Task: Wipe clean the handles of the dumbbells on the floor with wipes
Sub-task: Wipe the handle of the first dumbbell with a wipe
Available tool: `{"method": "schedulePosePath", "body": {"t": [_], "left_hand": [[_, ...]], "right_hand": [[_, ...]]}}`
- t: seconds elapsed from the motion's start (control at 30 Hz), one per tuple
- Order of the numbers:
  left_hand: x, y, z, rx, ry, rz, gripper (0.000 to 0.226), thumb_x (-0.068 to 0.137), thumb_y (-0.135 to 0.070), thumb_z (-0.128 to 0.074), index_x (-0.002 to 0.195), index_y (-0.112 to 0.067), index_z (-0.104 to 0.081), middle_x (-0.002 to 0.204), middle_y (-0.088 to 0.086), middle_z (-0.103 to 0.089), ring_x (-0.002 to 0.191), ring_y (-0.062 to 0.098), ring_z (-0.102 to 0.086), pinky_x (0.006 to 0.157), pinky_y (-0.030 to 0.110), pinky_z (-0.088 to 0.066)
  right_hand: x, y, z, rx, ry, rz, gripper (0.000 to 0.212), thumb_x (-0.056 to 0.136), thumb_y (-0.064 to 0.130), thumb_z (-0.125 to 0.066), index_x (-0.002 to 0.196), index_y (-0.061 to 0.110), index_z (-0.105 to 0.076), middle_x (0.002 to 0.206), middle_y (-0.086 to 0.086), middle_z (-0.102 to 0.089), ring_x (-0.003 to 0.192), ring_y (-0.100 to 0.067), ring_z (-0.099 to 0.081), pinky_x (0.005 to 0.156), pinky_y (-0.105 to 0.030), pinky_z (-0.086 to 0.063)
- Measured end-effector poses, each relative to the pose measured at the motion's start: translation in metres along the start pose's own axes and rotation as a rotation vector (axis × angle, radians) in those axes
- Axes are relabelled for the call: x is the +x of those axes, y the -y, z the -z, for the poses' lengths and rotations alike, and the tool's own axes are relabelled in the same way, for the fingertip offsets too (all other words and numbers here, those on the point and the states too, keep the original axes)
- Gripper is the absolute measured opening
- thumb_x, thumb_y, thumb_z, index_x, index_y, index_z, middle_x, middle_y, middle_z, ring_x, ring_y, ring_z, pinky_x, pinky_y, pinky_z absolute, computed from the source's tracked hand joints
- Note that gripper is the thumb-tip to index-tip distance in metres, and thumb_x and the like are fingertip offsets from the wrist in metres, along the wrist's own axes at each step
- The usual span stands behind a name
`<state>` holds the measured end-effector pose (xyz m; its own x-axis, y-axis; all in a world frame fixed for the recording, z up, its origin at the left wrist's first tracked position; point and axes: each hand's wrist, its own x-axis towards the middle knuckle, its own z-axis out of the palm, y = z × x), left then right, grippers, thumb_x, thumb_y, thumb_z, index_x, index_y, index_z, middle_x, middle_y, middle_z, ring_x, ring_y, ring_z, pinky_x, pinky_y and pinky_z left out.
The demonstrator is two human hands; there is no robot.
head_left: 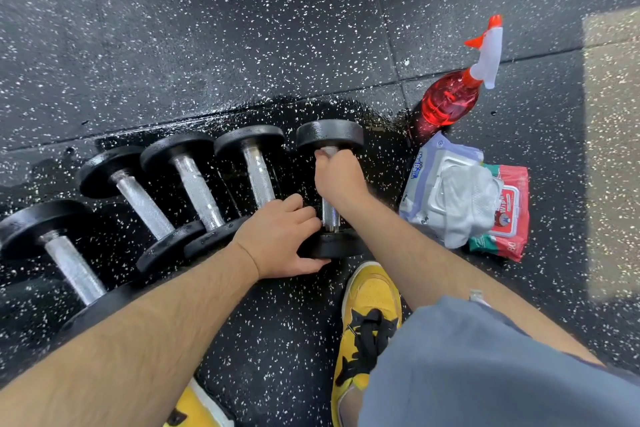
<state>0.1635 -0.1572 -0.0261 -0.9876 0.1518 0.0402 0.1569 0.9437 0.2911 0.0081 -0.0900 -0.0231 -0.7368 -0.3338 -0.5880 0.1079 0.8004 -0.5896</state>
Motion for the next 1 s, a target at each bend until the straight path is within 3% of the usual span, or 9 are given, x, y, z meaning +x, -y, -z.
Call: {"method": "schedulePosePath", "body": {"t": [0.1, 0.27, 0.37, 0.5, 0.63, 0.77, 0.87, 1.0], "left_hand": [[0.001, 0.001, 0.001, 0.0, 0.005, 0.0, 0.054, 0.078, -0.066, -0.069, 0.08, -0.013, -0.063, 0.076, 0.0, -0.056, 0.077, 0.024, -0.045, 0.062, 0.043, -0.051], [0.0, 0.0, 0.0, 0.005, 0.001, 0.001, 0.052, 0.078, -0.065, -0.069, 0.079, -0.014, -0.062, 0.076, -0.002, -0.055, 0.077, 0.023, -0.045, 0.061, 0.043, -0.05], [0.0, 0.0, 0.0, 0.002, -0.001, -0.001, 0.052, 0.078, -0.066, -0.068, 0.08, -0.014, -0.063, 0.077, -0.002, -0.055, 0.077, 0.023, -0.045, 0.061, 0.043, -0.05], [0.0, 0.0, 0.0, 0.001, -0.01, 0.005, 0.053, 0.079, -0.066, -0.068, 0.08, -0.013, -0.062, 0.077, -0.001, -0.055, 0.077, 0.024, -0.045, 0.062, 0.043, -0.05], [-0.001, 0.0, -0.001, 0.0, -0.006, 0.001, 0.053, 0.078, -0.066, -0.069, 0.079, -0.013, -0.062, 0.076, -0.001, -0.054, 0.077, 0.023, -0.044, 0.061, 0.043, -0.05], [0.0, 0.001, 0.0, -0.001, -0.005, -0.001, 0.052, 0.078, -0.065, -0.07, 0.079, -0.014, -0.061, 0.076, -0.002, -0.054, 0.076, 0.023, -0.044, 0.061, 0.043, -0.049], [0.002, 0.0, 0.001, -0.002, 0.006, -0.001, 0.052, 0.079, -0.066, -0.069, 0.08, -0.015, -0.061, 0.076, -0.003, -0.054, 0.076, 0.022, -0.044, 0.061, 0.042, -0.049], [0.001, -0.001, 0.0, 0.002, 0.004, -0.001, 0.053, 0.078, -0.068, -0.068, 0.08, -0.015, -0.062, 0.076, -0.003, -0.055, 0.077, 0.021, -0.043, 0.061, 0.04, -0.048]], "right_hand": [[-0.002, -0.006, -0.008, -0.099, -0.124, 0.02, 0.046, 0.101, 0.044, -0.05, 0.105, 0.0, -0.059, 0.093, -0.011, -0.064, 0.082, -0.03, -0.062, 0.067, -0.031, -0.04], [-0.003, -0.018, 0.003, 0.211, 0.035, 0.026, 0.046, 0.1, 0.054, -0.042, 0.081, 0.019, -0.063, 0.086, -0.007, -0.074, 0.084, -0.028, -0.07, 0.078, -0.041, -0.055], [-0.006, -0.027, 0.0, 0.312, -0.037, 0.006, 0.068, 0.097, 0.064, -0.031, 0.086, 0.007, -0.067, 0.082, -0.01, -0.073, 0.077, -0.025, -0.068, 0.074, -0.044, -0.056], [-0.007, -0.02, -0.001, 0.137, -0.054, 0.038, 0.053, 0.105, 0.05, -0.036, 0.099, 0.005, -0.063, 0.087, -0.005, -0.064, 0.078, -0.022, -0.058, 0.064, -0.033, -0.037], [0.002, -0.012, -0.007, 0.019, -0.085, 0.045, 0.044, 0.098, 0.043, -0.055, 0.105, -0.001, -0.059, 0.089, -0.011, -0.065, 0.079, -0.028, -0.062, 0.066, -0.032, -0.04], [0.006, -0.019, -0.001, 0.33, 0.123, 0.007, 0.037, 0.096, 0.044, -0.058, 0.094, 0.007, -0.065, 0.077, -0.01, -0.071, 0.069, -0.022, -0.074, 0.077, -0.043, -0.058], [0.006, -0.03, 0.005, 0.456, 0.251, 0.039, 0.045, 0.099, 0.049, -0.051, 0.096, 0.007, -0.067, 0.073, -0.004, -0.069, 0.074, -0.022, -0.074, 0.091, -0.053, -0.056], [0.003, -0.038, 0.007, 0.571, 0.276, -0.027, 0.054, 0.104, 0.053, -0.039, 0.105, 0.006, -0.066, 0.081, -0.006, -0.073, 0.082, -0.023, -0.074, 0.095, -0.044, -0.056]]}}
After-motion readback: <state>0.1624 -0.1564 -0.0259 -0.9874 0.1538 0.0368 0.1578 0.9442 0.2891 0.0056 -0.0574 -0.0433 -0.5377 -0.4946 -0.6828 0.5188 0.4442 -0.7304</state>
